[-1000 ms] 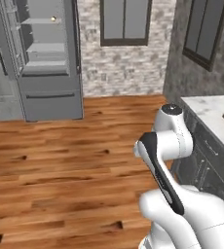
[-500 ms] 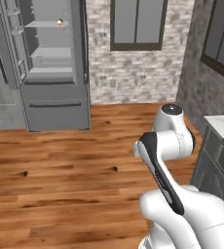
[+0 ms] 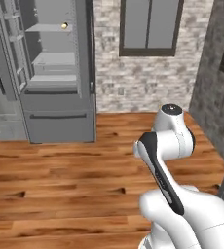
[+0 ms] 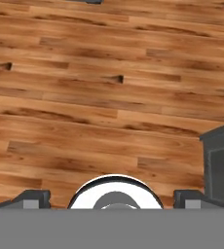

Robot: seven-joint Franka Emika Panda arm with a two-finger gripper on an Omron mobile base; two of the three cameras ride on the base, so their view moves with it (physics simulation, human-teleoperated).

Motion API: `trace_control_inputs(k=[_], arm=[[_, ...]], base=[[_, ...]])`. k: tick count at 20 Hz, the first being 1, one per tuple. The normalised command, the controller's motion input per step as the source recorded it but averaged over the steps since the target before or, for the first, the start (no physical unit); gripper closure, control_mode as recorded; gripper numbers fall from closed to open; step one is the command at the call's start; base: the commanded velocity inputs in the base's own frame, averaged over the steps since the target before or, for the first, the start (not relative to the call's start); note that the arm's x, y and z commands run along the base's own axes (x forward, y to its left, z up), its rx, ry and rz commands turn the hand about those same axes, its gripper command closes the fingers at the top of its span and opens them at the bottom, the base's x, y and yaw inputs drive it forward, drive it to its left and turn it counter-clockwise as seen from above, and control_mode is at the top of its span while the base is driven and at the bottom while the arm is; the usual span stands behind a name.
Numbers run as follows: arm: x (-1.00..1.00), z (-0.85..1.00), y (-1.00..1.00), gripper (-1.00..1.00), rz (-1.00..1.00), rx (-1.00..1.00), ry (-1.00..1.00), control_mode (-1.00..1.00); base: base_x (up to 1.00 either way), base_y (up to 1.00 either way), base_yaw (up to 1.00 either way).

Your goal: Pick the egg and butter from the fridge and place them by the bowl for mixing.

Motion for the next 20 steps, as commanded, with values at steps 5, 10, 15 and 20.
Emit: trace_control_inputs(k=[5,10,15,20], arm=[[0.0,0.0,0.0,-1.0,0.0,0.0,0.0,1.0],[0.0,0.0,0.0,-1.0,0.0,0.0,0.0,1.0],[0.0,0.0,0.0,-1.0,0.0,0.0,0.0,1.0],[0.0,0.0,0.0,-1.0,0.0,0.0,0.0,1.0]], base=[[0.88,0.15,0.11],[0.67,0.03,0.39],[0.63,0.01,0.44],[0.81,0.13,0.19]])
